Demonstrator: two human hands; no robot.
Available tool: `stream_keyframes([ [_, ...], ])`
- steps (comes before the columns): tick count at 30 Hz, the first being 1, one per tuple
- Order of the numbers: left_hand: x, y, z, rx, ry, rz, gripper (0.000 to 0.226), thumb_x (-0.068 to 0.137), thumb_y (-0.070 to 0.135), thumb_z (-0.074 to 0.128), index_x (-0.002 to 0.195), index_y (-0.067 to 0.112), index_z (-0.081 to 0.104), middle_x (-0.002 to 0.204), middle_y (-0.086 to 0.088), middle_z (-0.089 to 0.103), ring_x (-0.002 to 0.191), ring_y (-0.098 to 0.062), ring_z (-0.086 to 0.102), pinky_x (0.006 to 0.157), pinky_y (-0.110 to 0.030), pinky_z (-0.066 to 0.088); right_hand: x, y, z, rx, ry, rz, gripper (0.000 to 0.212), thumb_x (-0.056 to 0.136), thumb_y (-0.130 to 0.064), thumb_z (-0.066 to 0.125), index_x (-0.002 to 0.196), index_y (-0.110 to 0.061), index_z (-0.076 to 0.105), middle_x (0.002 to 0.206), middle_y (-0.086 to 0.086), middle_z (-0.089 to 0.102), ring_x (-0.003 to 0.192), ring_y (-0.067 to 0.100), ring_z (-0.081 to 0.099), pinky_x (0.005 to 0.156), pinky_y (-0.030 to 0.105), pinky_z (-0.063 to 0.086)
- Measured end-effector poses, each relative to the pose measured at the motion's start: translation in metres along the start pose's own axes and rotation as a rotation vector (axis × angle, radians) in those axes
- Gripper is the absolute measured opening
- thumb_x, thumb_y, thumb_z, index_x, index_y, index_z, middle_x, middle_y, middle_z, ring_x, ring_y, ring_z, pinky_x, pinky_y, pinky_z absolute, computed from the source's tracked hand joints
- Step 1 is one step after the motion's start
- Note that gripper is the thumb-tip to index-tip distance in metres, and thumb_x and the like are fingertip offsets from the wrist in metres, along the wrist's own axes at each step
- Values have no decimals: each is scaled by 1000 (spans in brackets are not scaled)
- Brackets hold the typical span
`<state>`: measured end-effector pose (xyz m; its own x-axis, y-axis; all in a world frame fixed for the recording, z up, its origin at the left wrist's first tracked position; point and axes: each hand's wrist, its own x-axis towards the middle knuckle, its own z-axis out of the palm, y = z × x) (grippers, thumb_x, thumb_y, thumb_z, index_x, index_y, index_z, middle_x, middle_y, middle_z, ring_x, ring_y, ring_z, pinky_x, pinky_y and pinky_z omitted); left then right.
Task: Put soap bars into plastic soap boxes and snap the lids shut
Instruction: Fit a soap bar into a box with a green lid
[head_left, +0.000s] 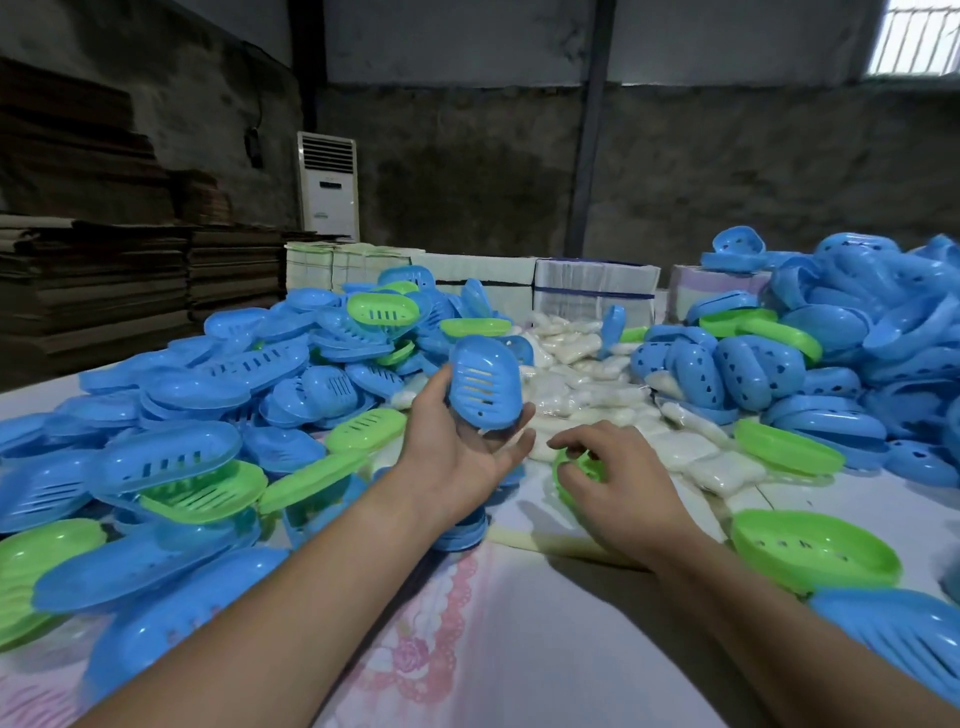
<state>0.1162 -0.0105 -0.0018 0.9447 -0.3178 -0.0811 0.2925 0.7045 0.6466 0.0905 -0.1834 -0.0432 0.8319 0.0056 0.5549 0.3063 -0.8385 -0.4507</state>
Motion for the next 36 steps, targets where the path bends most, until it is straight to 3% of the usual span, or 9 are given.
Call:
stream_keyframes([
  [8, -3, 2, 0, -46, -24, 56, 20, 91, 33, 60, 108, 24, 63, 97, -11, 62, 89, -32, 60, 65, -34, 45, 28, -24, 18, -275, -162, 39, 40, 93, -39, 45, 132, -40, 50, 119, 0, 60, 114, 30, 41, 97, 43, 37],
  [11, -3, 3, 0, -10, -53, 45, 54, 79, 35, 68, 132, 31, 58, 105, -10, 58, 82, -29, 58, 59, -31, 41, 37, -36, 31, -441, -287, 105, 15, 89, -29, 42, 103, -30, 50, 120, 3, 57, 120, 32, 38, 94, 46, 29],
  [14, -2, 5, -1, 11, -80, 67, 82, 70, 39, 71, 147, 29, 49, 113, -11, 56, 84, -27, 56, 56, -28, 41, 41, -42, 39, -511, -348, 118, 12, 88, -30, 43, 96, -30, 51, 117, 1, 59, 119, 30, 38, 91, 45, 27],
  [19, -1, 5, -4, -7, -73, 76, 62, 89, 39, 64, 148, 29, 49, 112, -11, 55, 80, -26, 57, 59, -30, 40, 41, -42, 40, -306, -177, 193, 17, 86, -28, 45, 71, -32, 41, 105, 3, 64, 113, 30, 41, 80, 41, 22],
  [23, -3, 6, -4, -29, -94, 138, 44, 92, 30, 68, 131, 48, 56, 108, -10, 58, 84, -30, 63, 62, -34, 47, 37, -40, 41, -174, -37, 200, 18, 85, -21, 51, 90, -36, 43, 94, -2, 60, 104, 27, 45, 80, 40, 27],
  [26, -5, 8, -6, -2, -100, 167, 49, 93, 29, 69, 133, 50, 54, 109, -9, 62, 86, -31, 68, 69, -37, 51, 38, -36, 36, -61, 36, 186, 27, 87, -20, 59, 105, -33, 45, 88, -3, 60, 91, 25, 55, 84, 42, 39],
  [31, -6, 7, -6, 96, -91, 179, 51, 90, 31, 72, 132, 53, 52, 117, -9, 62, 79, -28, 70, 65, -33, 55, 45, -31, 0, 378, 223, 365, 34, 78, -4, 65, 100, -29, 56, 85, -2, 61, 75, 21, 60, 64, 31, 47],
  [34, -8, 3, -2, 167, -105, 163, 63, 71, 32, 82, 123, 53, 53, 120, -9, 68, 85, -28, 71, 68, -34, 61, 35, -27, -24, 582, 322, 378, 33, 78, -6, 72, 96, -31, 60, 90, -7, 59, 65, 6, 59, 56, 23, 45],
  [36, -8, -4, -1, 214, -126, 134, 82, 59, 30, 85, 131, 47, 50, 112, -8, 72, 85, -28, 73, 68, -34, 62, 23, -24, -33, 679, 344, 334, 33, 77, -6, 75, 93, -32, 63, 97, -4, 63, 68, 0, 63, 57, 16, 47],
])
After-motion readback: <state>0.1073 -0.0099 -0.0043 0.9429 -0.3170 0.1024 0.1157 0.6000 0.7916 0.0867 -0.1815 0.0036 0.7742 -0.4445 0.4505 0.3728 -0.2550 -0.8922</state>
